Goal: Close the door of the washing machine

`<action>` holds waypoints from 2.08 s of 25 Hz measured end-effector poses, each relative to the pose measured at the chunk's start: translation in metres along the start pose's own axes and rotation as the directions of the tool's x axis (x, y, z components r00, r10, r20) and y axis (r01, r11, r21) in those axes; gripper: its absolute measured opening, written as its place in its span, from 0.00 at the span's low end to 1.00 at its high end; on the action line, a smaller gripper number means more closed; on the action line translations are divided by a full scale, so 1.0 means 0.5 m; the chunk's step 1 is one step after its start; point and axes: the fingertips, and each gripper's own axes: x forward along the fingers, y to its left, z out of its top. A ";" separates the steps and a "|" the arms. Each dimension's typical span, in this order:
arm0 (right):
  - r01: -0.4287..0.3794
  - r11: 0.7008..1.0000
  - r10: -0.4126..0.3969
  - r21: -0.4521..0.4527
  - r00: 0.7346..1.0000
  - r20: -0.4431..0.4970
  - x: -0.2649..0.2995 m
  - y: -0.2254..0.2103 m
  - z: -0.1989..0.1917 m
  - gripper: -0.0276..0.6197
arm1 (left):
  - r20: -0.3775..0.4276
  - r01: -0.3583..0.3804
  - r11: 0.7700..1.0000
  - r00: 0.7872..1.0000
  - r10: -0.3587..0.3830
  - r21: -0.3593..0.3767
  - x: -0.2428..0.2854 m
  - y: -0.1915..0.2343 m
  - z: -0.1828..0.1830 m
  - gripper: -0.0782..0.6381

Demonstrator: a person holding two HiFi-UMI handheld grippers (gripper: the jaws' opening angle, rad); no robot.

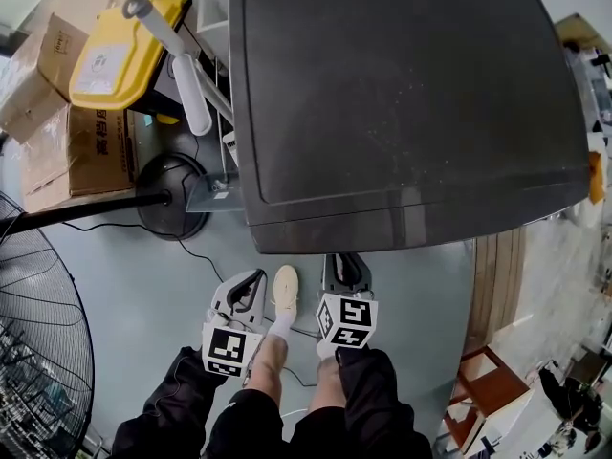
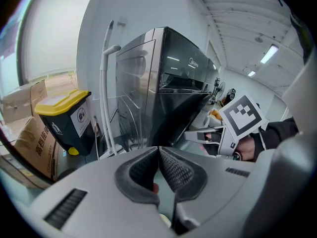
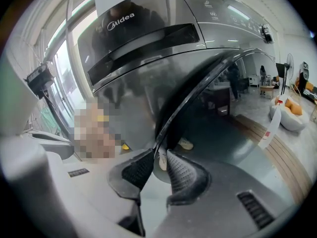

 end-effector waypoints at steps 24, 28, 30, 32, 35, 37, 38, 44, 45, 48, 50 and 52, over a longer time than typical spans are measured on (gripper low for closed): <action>-0.039 0.979 0.077 -0.202 0.981 0.179 -0.354 0.039 0.174 0.07 | 0.248 -0.079 0.994 0.967 0.059 0.070 -0.285 -0.179 0.197 0.14; -0.040 0.972 0.100 -0.233 0.962 0.252 -0.505 0.031 0.245 0.07 | 0.332 -0.092 0.990 0.942 0.050 0.110 -0.377 -0.274 0.272 0.14; -0.033 0.967 0.109 -0.253 0.950 0.292 -0.588 0.029 0.265 0.07 | 0.372 -0.101 0.987 0.927 0.048 0.124 -0.429 -0.326 0.296 0.14; -0.027 0.963 0.117 -0.269 0.938 0.326 -0.672 0.029 0.282 0.07 | 0.407 -0.112 0.985 0.912 0.049 0.131 -0.486 -0.376 0.317 0.14; -0.019 0.959 0.128 -0.282 0.919 0.373 -0.788 0.026 0.315 0.07 | 0.456 -0.130 0.980 0.889 0.049 0.148 -0.565 -0.444 0.356 0.14; -0.017 0.957 0.138 -0.289 0.905 0.403 -0.863 0.023 0.333 0.07 | 0.486 -0.143 0.977 0.872 0.049 0.158 -0.618 -0.487 0.378 0.14; -0.016 0.956 0.143 -0.293 0.897 0.419 -0.899 0.021 0.340 0.07 | 0.501 -0.150 0.975 0.864 0.050 0.162 -0.643 -0.507 0.387 0.14; -0.008 0.942 0.183 -0.336 0.852 0.491 -1.078 0.008 0.359 0.07 | 0.563 -0.191 0.965 0.825 0.058 0.180 -0.756 -0.611 0.413 0.14; -0.004 0.938 0.188 -0.346 0.846 0.499 -1.105 0.006 0.359 0.07 | 0.569 -0.197 0.964 0.820 0.061 0.181 -0.772 -0.626 0.414 0.14; 0.008 0.930 0.199 -0.367 0.830 0.521 -1.171 -0.001 0.353 0.07 | 0.585 -0.210 0.961 0.808 0.067 0.180 -0.809 -0.664 0.410 0.14; 0.016 0.927 0.201 -0.375 0.824 0.530 -1.203 -0.009 0.340 0.07 | 0.589 -0.215 0.960 0.805 0.070 0.179 -0.823 -0.685 0.401 0.14; 0.026 0.922 0.201 -0.386 0.819 0.537 -1.224 -0.016 0.326 0.07 | 0.590 -0.218 0.960 0.804 0.075 0.175 -0.832 -0.701 0.390 0.14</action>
